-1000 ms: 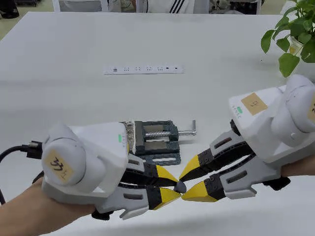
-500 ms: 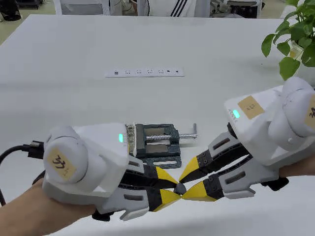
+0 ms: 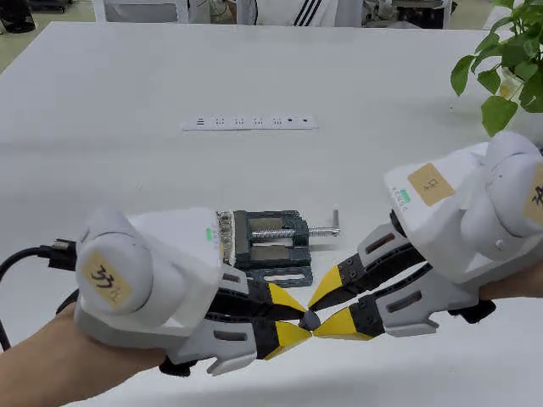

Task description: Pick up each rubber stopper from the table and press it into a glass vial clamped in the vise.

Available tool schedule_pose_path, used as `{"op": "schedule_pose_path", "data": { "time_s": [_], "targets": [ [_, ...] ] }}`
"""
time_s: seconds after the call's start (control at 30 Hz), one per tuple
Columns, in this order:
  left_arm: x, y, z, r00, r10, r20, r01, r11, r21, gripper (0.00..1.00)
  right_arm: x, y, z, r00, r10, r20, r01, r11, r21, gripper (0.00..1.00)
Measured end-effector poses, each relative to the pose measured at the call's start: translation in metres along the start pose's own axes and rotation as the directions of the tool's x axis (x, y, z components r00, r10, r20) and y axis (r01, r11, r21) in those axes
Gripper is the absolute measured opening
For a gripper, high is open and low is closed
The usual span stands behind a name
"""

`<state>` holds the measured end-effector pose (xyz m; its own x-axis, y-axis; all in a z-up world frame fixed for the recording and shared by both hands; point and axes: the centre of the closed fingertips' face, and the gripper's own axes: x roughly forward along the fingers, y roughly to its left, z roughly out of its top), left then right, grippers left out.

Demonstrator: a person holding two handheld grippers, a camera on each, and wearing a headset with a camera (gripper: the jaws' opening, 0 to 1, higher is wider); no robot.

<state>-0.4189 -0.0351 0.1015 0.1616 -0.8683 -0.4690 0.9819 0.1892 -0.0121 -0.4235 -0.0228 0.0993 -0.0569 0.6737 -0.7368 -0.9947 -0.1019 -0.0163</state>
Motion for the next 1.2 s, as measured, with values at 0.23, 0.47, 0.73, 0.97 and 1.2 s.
{"op": "schedule_pose_path", "data": {
  "time_s": [0.23, 0.47, 0.73, 0.97, 1.2],
  "targets": [
    [-0.001, 0.002, 0.001, 1.0, 0.007, 0.006, -0.007, 1.0, 0.009, 0.04, -0.001, -0.001, 0.002, 1.0, 0.001, -0.001, -0.001, 1.0, -0.004, 0.07],
    [0.0, 0.001, -0.001, 0.9999, 0.014, 0.007, -0.014, 1.0, -0.002, 0.05, 0.001, -0.001, 0.0, 0.9997, 0.016, -0.018, -0.016, 1.0, -0.008, 0.06],
    [-0.002, 0.006, -0.006, 0.9991, 0.036, 0.023, -0.035, 0.998, -0.043, 0.06, 0.004, -0.003, 0.0, 0.9992, 0.022, -0.035, -0.022, 1.0, -0.011, 0.06],
    [-0.01, 0.017, -0.017, 0.9949, 0.098, 0.024, -0.095, 0.99, -0.104, 0.26, 0.007, -0.013, -0.012, 0.9982, 0.016, -0.058, -0.015, 1.0, 0.009, 0.06],
    [-0.021, 0.03, -0.038, 0.9788, 0.203, 0.025, -0.196, 0.965, -0.173, 0.55, 0.01, -0.017, -0.016, 0.9975, 0.022, -0.068, -0.021, 1.0, 0.019, 0.06]
  ]
}}
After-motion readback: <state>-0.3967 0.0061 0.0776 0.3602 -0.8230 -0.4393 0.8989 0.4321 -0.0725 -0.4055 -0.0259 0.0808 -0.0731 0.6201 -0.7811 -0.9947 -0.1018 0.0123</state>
